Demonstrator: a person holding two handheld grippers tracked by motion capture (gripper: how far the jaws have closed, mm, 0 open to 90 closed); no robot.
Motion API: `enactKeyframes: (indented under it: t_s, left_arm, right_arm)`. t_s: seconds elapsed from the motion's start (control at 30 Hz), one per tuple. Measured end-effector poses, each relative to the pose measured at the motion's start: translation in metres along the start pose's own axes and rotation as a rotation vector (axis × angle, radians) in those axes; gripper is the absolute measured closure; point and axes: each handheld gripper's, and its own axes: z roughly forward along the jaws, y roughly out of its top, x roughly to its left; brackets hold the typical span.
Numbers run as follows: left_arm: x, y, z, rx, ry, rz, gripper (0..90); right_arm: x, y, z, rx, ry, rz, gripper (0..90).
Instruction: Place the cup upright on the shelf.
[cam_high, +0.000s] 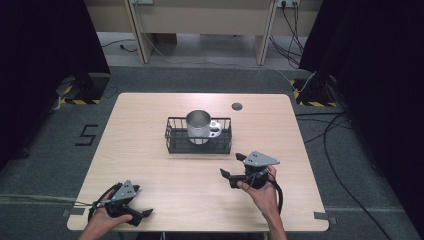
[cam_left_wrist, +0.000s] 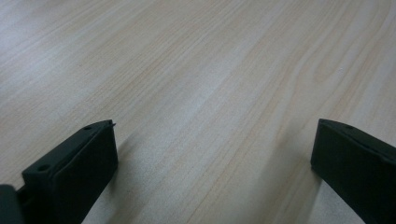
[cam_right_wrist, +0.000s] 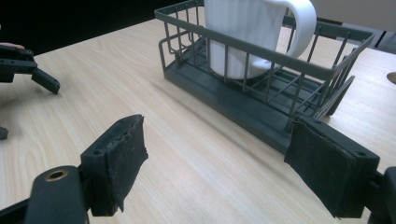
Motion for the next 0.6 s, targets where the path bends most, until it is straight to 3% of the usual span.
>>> enactKeyframes:
  t_s: [0.6]
  left_arm:
    - [0.0, 0.0, 0.0, 0.0, 0.0, 0.0, 0.0]
  right_arm:
    - [0.006, -0.018, -0.007, 0.025, 0.006, 0.015, 19.7]
